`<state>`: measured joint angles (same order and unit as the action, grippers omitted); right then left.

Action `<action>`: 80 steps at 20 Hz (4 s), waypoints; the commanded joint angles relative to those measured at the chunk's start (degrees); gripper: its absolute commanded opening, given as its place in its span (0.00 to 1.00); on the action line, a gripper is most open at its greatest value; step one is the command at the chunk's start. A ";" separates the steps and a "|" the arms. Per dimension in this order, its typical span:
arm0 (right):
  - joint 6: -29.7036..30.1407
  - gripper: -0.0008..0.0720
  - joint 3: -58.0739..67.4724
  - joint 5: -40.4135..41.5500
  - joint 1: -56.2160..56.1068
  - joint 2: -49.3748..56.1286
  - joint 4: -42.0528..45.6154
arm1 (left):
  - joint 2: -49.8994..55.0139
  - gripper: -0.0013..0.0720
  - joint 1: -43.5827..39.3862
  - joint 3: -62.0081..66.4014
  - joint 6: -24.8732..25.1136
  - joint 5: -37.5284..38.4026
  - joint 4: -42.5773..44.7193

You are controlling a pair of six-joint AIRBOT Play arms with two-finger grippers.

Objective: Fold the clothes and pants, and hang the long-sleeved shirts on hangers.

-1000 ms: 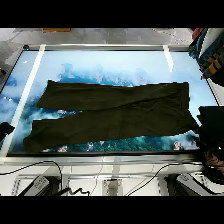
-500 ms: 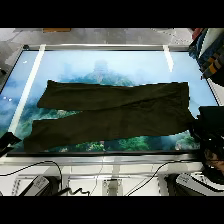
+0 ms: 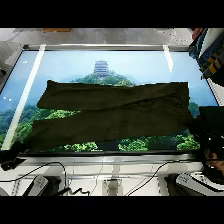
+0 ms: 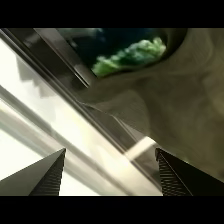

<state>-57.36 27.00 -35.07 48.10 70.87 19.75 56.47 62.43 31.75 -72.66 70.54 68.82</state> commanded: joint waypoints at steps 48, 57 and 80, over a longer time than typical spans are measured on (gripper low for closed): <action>-43.82 0.06 43.04 12.76 -23.98 19.96 41.51 | 47.84 0.02 -46.53 57.05 -19.89 -51.45 -7.98; -43.69 0.96 43.28 15.19 -24.57 21.09 40.65 | 45.79 0.98 -46.66 57.11 -21.68 -50.49 -7.76; -43.50 0.95 43.28 -0.15 -24.59 18.32 46.16 | 39.65 0.98 -43.17 31.26 -31.93 -57.51 -16.63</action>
<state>-100.84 70.24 -33.78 23.55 89.23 66.57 94.85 20.03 63.33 -104.55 22.68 53.45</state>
